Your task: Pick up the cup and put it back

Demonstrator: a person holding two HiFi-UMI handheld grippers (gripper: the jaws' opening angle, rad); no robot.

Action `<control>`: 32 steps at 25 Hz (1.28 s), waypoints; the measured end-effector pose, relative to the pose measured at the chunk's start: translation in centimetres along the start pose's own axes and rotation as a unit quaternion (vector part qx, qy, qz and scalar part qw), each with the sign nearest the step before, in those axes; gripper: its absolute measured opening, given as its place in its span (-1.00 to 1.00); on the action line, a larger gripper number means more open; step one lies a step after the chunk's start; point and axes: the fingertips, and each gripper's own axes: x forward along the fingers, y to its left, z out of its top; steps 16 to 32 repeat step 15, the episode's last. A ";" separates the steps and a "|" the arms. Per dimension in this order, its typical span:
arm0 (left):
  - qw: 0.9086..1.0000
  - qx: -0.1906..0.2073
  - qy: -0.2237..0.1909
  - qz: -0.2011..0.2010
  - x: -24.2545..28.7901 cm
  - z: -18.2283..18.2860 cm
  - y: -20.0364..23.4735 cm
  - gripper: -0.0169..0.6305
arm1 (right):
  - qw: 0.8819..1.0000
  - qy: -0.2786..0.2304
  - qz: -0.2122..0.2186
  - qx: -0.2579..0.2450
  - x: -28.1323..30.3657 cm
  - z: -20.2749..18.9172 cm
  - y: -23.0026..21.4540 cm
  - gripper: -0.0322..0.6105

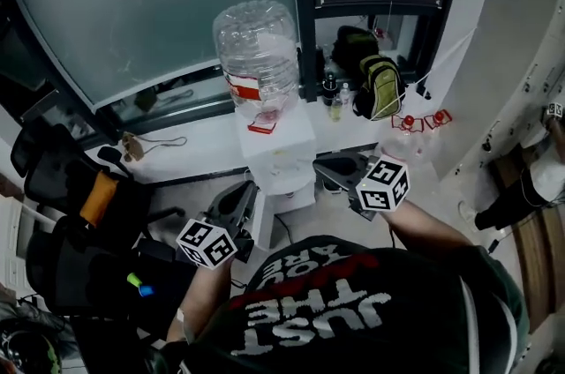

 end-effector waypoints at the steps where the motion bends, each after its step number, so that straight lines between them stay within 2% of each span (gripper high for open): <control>1: 1.000 -0.004 -0.001 0.000 0.0 0.0 0.1 -0.92 | 1.000 0.001 -0.001 -0.001 -0.1 0.1 0.0 -0.79; 32: 1.000 -0.009 -0.002 0.002 0.7 0.2 -0.8 -0.92 | 1.000 0.006 0.004 -0.008 -1.3 0.6 -0.6 -0.79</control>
